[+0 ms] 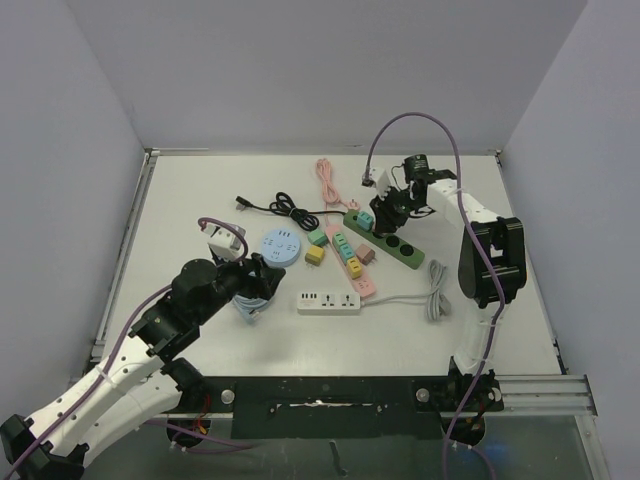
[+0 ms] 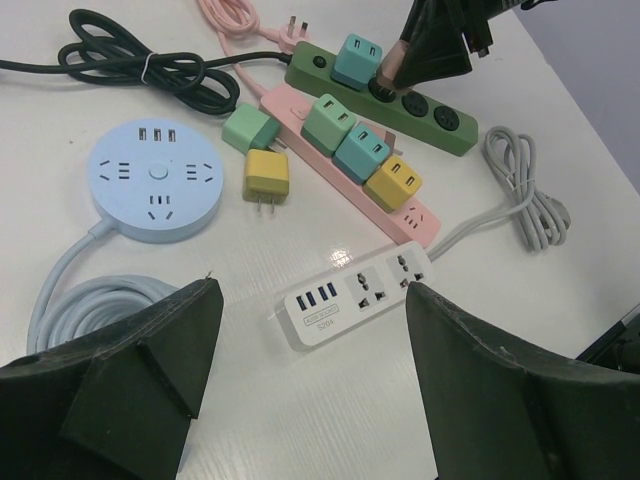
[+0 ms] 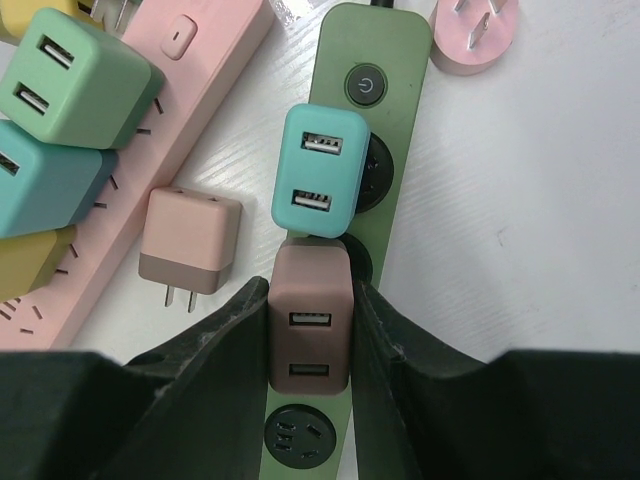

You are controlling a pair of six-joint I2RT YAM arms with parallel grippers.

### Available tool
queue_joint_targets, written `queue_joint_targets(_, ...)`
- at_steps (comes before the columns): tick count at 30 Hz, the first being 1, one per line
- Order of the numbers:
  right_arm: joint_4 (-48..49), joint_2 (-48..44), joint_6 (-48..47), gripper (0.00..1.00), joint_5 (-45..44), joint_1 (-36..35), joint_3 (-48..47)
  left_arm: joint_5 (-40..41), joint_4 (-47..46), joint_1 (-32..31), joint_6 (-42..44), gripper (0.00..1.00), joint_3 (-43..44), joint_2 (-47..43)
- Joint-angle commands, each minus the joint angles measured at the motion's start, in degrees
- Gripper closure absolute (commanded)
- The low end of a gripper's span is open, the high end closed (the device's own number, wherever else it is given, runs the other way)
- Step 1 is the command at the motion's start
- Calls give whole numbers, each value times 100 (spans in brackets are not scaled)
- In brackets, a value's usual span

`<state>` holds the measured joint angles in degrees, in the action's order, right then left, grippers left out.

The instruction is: Insert the plug

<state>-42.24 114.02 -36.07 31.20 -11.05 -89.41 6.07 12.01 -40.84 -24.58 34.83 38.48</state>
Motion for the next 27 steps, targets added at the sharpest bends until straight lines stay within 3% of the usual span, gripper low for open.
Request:
queue_joint_targets(1,-274,27,35,100,-206,-46,-138,-73,-395,-21,76,27,0,19)
queue_joint_targets(15,619,343,265,100,-1843,-232,415,-60,-392,-21,74,27,-29,23)
queue_joint_targets(27,1097,297,-78,99,-2251,-400,1314,-88,-423,-21,82,27,-41,43)
